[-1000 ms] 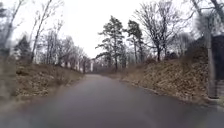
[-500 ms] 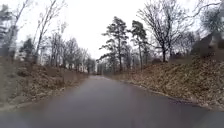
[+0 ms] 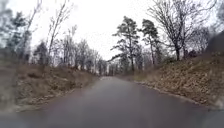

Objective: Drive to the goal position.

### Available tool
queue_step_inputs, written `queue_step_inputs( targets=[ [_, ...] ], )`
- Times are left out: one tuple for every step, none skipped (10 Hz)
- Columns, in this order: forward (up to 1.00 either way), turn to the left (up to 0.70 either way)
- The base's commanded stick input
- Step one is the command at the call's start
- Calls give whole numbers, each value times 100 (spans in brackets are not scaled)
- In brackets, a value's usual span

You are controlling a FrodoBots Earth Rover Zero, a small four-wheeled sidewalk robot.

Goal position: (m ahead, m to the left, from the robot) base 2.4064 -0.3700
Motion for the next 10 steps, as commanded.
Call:
queue_step_inputs(
  targets=[
    [100,1],
    [100,1],
    [100,1],
    [100,1],
    [100,1],
    [100,1],
    [100,1],
    [100,1],
    [100,1],
    [100,1]
  ],
)
